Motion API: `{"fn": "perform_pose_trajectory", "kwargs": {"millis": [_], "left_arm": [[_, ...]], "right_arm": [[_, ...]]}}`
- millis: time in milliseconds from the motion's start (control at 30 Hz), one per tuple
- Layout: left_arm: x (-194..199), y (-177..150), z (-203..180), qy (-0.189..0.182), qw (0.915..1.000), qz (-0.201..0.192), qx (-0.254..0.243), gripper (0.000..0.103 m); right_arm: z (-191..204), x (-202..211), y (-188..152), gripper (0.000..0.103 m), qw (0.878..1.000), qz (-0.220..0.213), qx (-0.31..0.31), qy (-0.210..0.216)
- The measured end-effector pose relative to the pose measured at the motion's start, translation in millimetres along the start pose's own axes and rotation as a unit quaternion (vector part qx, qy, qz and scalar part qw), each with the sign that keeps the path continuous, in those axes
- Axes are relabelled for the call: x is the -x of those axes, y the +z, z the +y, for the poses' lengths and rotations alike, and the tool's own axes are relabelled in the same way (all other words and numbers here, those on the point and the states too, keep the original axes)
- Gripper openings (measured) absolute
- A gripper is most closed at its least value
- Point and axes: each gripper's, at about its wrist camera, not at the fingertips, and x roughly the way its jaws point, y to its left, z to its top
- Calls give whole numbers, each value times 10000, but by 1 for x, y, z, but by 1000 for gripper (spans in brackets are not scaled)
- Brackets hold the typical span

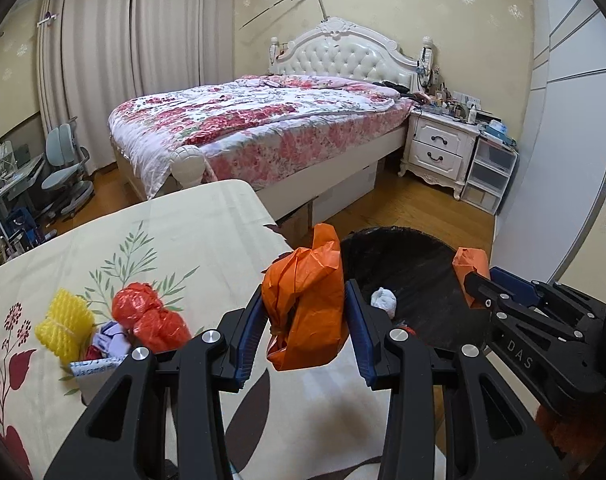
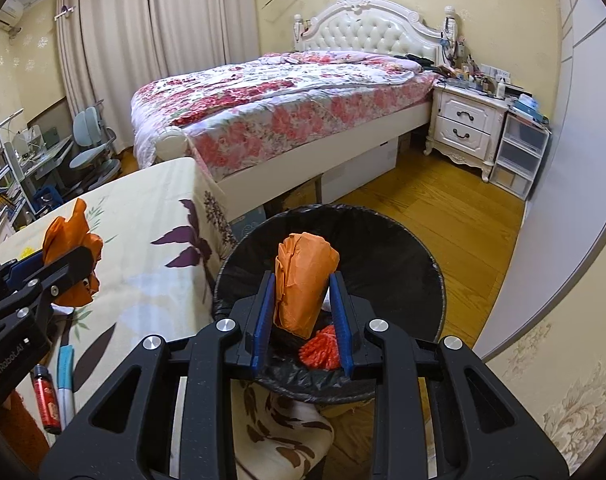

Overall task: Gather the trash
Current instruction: 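Carry both orange bags over the bin and release them from both tools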

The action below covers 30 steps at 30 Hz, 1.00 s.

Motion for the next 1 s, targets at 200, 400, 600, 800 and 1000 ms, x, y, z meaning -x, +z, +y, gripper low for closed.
{"fn": "perform_pose_trajectory", "kwargs": {"millis": [200, 400, 600, 800, 1000], "left_arm": [[-25, 6, -14, 22, 9999, 115, -97, 41], [-47, 10, -25, 55, 9995, 222, -221, 41], [-64, 13, -33, 53, 9991, 337, -271, 41], [-77, 18, -39, 19, 9983, 468, -342, 41], [-80, 19, -38, 84, 9984, 485, -264, 65]], "right_arm": [[-15, -11, 1, 27, 9999, 33, -146, -72], [-28, -24, 3, 27, 9996, 103, -261, -94], [-35, -35, 5, 27, 9991, 168, -374, -120], [-40, -41, 7, 29, 9986, 194, -474, -143], [-44, -40, 8, 42, 9980, 113, -543, -311]]}}
